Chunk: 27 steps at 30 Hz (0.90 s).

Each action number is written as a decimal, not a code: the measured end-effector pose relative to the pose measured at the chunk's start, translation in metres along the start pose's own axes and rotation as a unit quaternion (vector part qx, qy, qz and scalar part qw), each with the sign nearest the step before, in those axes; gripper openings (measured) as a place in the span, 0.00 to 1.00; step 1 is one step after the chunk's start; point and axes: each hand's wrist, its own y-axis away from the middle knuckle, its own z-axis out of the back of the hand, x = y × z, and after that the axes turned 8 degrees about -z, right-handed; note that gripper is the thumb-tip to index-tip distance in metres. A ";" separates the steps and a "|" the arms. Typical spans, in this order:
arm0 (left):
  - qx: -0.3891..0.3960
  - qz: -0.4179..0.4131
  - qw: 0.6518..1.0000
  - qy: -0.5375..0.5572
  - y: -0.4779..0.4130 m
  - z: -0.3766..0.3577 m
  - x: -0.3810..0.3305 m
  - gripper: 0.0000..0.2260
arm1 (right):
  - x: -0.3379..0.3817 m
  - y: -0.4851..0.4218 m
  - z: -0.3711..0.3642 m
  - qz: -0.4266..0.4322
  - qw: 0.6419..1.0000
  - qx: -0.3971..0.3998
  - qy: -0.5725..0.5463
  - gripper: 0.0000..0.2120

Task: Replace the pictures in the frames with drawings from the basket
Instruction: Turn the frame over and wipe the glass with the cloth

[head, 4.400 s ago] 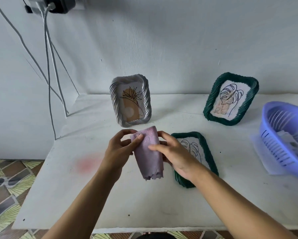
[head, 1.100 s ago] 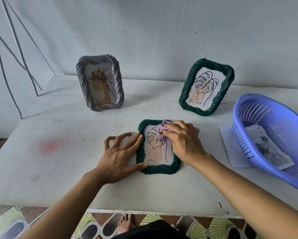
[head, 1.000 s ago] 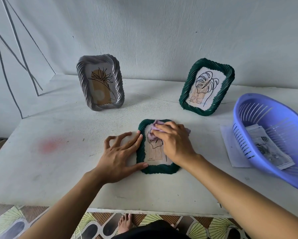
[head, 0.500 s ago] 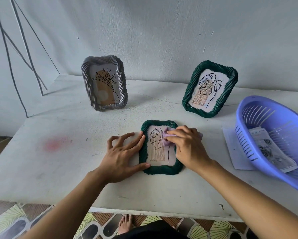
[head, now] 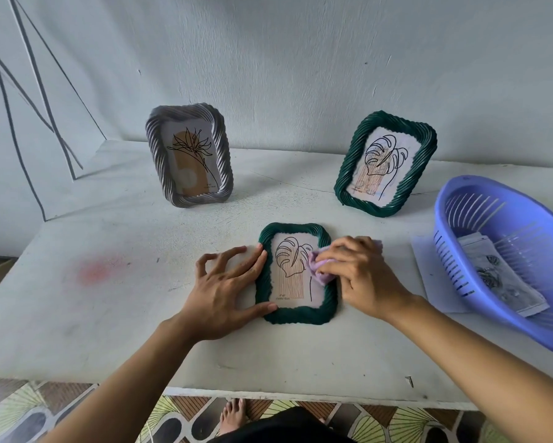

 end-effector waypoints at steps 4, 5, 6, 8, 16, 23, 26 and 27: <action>0.001 0.000 1.000 0.003 0.000 0.000 0.000 0.40 | 0.001 -0.030 -0.009 -0.059 0.998 -0.019 0.024 0.15; 0.001 0.000 1.000 0.003 0.000 -0.001 0.000 0.40 | 0.004 -0.037 -0.012 -0.070 0.997 -0.021 0.024 0.15; -0.001 -0.001 1.000 0.003 0.000 -0.001 0.000 0.40 | 0.008 -0.044 -0.017 -0.079 0.996 -0.022 0.021 0.15; -0.001 -0.001 1.000 -0.001 0.000 0.000 0.000 0.40 | 0.022 -0.051 -0.029 -0.086 0.996 -0.018 0.005 0.17; -0.012 -0.001 1.000 -0.005 0.001 0.001 -0.003 0.40 | 0.058 -0.029 -0.036 -0.055 0.997 0.008 -0.056 0.18; -0.010 -0.001 1.000 -0.008 0.000 0.002 -0.002 0.41 | 0.046 0.010 -0.008 0.018 0.982 0.142 -0.123 0.21; 0.000 0.001 1.000 0.001 -0.001 0.003 -0.001 0.41 | 0.027 0.011 0.008 0.031 0.986 0.131 -0.101 0.21; 0.003 0.002 1.000 0.004 -0.001 0.003 -0.001 0.41 | 0.019 0.010 0.012 0.030 0.988 0.120 -0.089 0.20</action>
